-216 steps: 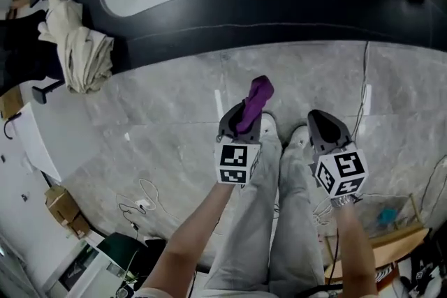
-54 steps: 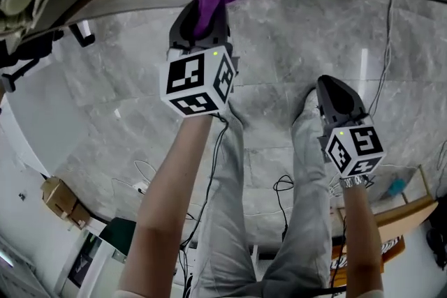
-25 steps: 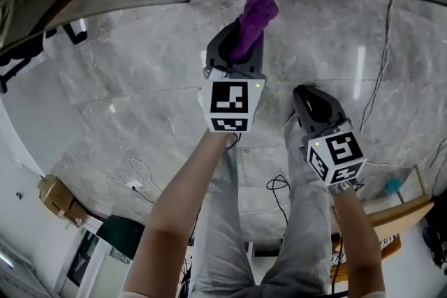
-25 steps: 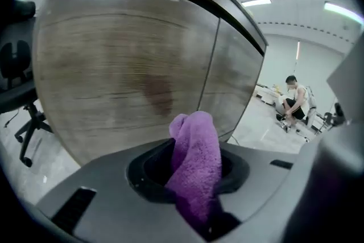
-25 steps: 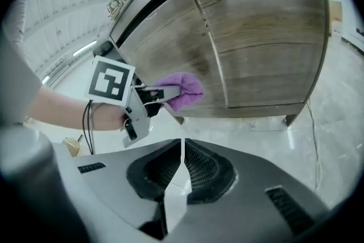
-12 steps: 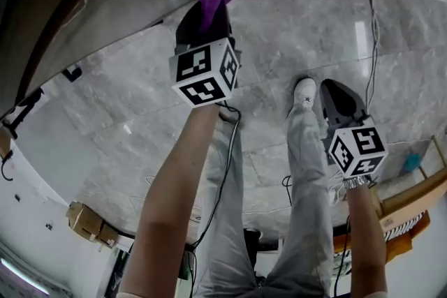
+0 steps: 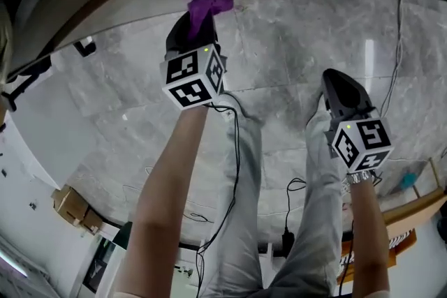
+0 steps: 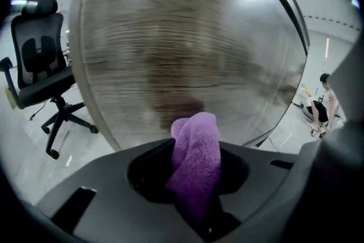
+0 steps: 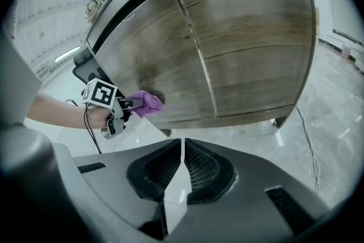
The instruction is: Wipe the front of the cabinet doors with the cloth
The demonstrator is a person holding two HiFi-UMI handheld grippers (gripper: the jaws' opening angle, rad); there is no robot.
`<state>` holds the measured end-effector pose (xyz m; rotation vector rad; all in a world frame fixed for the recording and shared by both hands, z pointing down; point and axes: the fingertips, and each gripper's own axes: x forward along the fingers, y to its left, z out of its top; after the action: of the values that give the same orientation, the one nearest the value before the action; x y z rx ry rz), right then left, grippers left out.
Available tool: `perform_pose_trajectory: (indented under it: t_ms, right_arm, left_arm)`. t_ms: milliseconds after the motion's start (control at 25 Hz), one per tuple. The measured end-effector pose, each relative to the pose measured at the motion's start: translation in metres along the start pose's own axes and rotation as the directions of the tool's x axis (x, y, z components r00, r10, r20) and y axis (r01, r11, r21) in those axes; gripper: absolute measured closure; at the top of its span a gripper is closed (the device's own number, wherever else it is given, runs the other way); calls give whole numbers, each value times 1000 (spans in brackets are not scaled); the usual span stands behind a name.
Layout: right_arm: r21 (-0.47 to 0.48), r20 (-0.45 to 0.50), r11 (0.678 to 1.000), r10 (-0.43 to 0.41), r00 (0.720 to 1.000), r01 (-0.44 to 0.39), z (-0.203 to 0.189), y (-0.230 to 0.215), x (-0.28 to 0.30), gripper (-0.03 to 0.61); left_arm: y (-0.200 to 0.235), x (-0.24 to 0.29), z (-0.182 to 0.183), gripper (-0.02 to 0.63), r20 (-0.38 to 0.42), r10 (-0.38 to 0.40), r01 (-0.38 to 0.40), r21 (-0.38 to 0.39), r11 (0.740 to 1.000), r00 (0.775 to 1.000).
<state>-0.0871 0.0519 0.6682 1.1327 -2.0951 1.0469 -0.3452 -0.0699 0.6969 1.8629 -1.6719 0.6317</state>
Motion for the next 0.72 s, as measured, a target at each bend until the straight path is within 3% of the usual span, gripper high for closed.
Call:
perform_pose_trajectory:
  t_ms: [240,440,560,720]
  right_arm:
    - [-5,-14,999,32,999,-32,-1,62,35,543]
    - [-20,-23,996,82,996,-82,-4,98,46,543]
    - [-22,-26,995,100,995,-100,-3,91,39,543]
    - [-39,-24,995,95,995,-96,0,57,11,543]
  left_arm:
    - [95,-26,-18,502,-26,90,-91,-36,995,996]
    - [136,-48,-22,502,-36,148,-149,-36,988,988]
    - [121,-52,-29,502,-47,156,-157,-26,987,987]
    - [42,-36,-40,502,-60,64,-62,30,998,996]
